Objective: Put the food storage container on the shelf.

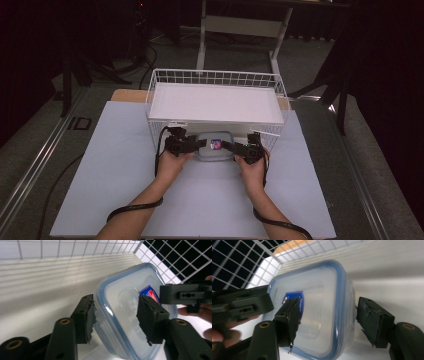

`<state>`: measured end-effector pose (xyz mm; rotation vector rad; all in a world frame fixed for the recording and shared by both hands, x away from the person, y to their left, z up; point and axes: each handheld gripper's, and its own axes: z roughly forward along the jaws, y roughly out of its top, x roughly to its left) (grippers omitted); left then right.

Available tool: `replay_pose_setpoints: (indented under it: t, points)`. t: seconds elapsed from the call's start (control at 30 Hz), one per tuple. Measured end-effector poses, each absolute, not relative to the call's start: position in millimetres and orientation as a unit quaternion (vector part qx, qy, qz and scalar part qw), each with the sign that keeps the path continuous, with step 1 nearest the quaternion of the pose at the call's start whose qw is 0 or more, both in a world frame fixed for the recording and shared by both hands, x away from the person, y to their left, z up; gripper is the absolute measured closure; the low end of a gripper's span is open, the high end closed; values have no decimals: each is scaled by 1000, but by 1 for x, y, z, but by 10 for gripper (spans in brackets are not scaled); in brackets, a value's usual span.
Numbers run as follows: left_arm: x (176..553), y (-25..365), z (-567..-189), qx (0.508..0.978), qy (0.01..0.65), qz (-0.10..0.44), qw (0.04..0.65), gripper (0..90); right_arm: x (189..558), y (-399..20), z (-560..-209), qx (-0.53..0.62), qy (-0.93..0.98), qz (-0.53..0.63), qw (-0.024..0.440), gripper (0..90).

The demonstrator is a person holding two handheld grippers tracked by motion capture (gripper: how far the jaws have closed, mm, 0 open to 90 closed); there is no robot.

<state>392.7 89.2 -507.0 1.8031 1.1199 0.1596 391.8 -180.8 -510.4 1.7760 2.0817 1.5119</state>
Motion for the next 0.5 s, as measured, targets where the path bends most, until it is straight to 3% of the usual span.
replay_pose_setpoints:
  t: [0.1,0.3,0.5]
  points:
    - [391,88,-511,728,473,66,492,448,389,-174,-505,567,677,467,48,390]
    - [386,84,-510,731,460,109,492,446,388,-174,-504,550,683,474,82,381]
    - [377,87,-506,724,459,124,499,446,382,-177,-503,547,683,478,77,372]
